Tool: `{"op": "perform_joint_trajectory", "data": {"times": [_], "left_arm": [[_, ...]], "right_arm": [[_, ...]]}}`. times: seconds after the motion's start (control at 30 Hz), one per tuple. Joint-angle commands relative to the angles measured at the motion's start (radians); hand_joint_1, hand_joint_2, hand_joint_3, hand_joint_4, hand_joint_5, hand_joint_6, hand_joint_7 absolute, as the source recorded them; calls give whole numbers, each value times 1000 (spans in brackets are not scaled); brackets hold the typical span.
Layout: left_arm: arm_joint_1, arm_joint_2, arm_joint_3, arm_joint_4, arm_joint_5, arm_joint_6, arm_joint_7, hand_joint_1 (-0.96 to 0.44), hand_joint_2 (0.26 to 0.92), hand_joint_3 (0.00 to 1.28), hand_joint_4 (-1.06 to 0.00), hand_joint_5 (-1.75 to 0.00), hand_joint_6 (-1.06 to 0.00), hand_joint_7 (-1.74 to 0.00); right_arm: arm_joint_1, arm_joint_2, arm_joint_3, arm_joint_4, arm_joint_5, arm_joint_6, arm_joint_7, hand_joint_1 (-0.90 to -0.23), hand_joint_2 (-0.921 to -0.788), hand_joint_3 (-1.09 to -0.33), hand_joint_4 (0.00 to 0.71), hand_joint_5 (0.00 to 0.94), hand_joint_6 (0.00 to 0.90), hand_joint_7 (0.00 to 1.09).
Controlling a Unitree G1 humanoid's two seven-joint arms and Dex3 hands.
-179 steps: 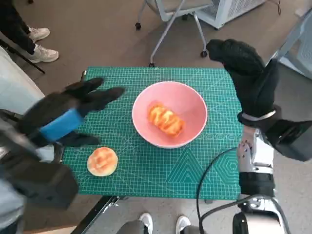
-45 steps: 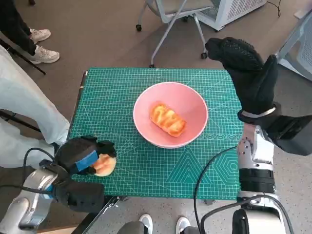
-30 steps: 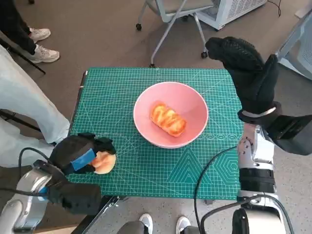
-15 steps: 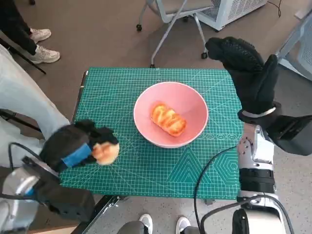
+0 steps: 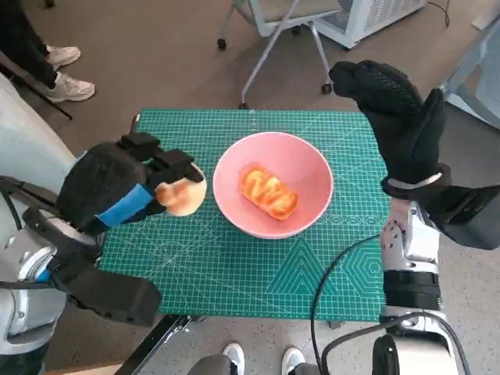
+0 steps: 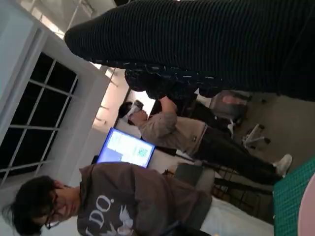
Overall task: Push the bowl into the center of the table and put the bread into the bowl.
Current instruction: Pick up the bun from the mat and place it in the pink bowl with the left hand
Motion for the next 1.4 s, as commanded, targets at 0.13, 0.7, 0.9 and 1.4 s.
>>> {"op": "perform_joint_trajectory", "data": {"times": [0.13,0.7,0.9,1.4], "left_arm": [[-225,-81,-94,93,27,-44,22,2,868,6,-893,-900,-793,-1024],[-487,-253,-264,561,66,-162,107,2,858,3,-966,-839,-780,-1007],[-523,-295,-300,667,89,-145,112,2,875,7,-903,-909,-751,-1045],[-474,-342,-306,703,32,5,-13,-342,875,18,-438,-103,-479,-133]], "right_arm": [[27,-6,-5,-9,12,13,16,-668,-921,-705,144,1,-1,503],[68,-12,-15,-59,4,24,-2,-674,-921,-669,155,5,-1,504],[81,-14,-15,-72,-3,19,-17,-664,-921,-669,158,6,-1,504],[75,-31,-35,-55,1,10,-29,-653,-921,-649,172,6,28,471]]}}
